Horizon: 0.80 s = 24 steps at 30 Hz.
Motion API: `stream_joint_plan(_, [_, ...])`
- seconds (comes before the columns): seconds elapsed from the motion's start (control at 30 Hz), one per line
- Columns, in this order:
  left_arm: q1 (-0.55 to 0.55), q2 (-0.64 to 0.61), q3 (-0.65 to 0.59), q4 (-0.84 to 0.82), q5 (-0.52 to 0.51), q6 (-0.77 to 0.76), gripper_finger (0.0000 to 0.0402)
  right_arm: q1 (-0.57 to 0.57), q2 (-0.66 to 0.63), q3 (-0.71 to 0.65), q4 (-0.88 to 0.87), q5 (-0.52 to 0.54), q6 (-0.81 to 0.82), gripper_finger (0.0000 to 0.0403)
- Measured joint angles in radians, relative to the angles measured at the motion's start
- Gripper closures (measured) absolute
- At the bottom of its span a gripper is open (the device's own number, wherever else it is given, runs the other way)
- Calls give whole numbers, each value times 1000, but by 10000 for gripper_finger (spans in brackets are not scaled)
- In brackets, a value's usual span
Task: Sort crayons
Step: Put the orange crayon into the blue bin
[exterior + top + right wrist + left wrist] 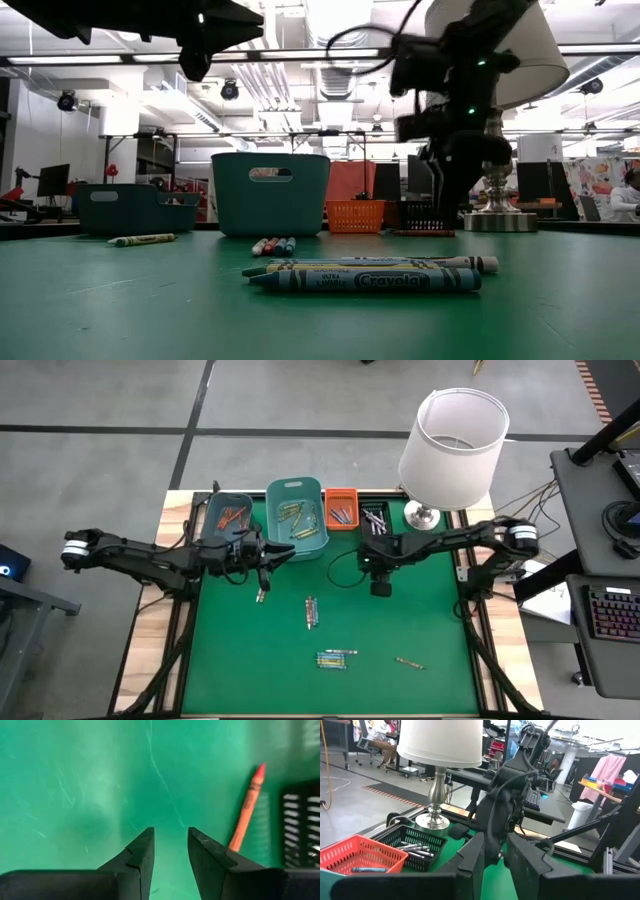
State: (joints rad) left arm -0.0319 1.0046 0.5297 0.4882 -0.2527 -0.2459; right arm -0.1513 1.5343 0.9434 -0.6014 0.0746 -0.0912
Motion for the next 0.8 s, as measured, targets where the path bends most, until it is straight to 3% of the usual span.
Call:
stream_joint_plan(0.2, [0,-2,0,-9,0,17,335,0,-199,-209,221,9,3,294])
stream_joint_plan(0.4, [0,-2,0,-9,0,27,335,2,-345,-370,365,117,58,293])
stream_joint_plan(0.8, [0,-3,0,4,0,54,335,-3,-290,-403,491,165,82,293])
